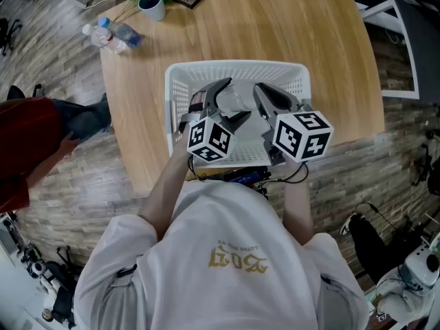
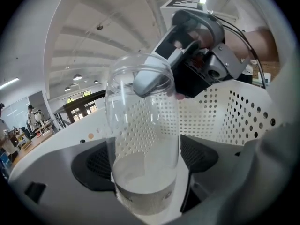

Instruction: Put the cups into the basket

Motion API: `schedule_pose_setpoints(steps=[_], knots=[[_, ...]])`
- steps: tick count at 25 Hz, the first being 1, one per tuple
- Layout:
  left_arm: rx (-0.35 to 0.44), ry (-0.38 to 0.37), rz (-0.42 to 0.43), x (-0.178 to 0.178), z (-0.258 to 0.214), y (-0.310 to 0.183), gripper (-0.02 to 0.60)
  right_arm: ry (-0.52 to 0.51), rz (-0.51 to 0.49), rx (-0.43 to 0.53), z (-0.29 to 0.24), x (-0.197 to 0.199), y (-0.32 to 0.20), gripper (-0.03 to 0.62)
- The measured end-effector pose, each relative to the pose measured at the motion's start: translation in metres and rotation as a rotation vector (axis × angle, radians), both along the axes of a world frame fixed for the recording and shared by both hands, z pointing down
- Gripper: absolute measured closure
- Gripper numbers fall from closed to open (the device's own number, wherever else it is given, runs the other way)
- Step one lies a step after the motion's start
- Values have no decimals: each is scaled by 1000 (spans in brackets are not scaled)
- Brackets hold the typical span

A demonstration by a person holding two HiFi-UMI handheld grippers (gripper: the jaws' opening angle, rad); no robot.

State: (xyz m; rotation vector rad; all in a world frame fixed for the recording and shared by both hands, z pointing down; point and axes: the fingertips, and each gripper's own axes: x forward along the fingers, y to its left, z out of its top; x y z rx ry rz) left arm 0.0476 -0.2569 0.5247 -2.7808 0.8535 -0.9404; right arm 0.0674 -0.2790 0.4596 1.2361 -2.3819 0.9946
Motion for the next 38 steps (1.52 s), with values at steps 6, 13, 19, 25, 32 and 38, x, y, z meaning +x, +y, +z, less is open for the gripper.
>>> schedule_pose_setpoints(steps=[6, 13, 19, 25, 32, 38], knots=[[-5, 14, -8, -2, -1, -1, 160, 70, 36, 13, 5, 11, -5, 560], [-28, 17, -21, -3, 2, -1, 160, 188, 42, 31, 16, 20, -9, 561], [-11, 6, -35, -5, 1, -4, 161, 309, 29, 59, 21, 26, -10, 560], [-19, 3, -38, -3, 1, -3, 161, 395, 17, 91, 17, 31, -11, 560], [-43, -12, -30, -2, 8, 0, 161, 522, -17, 93, 27, 35, -8, 560], [-44, 2, -44, -5, 5, -2, 161, 474, 1, 73, 29, 34, -9, 560]])
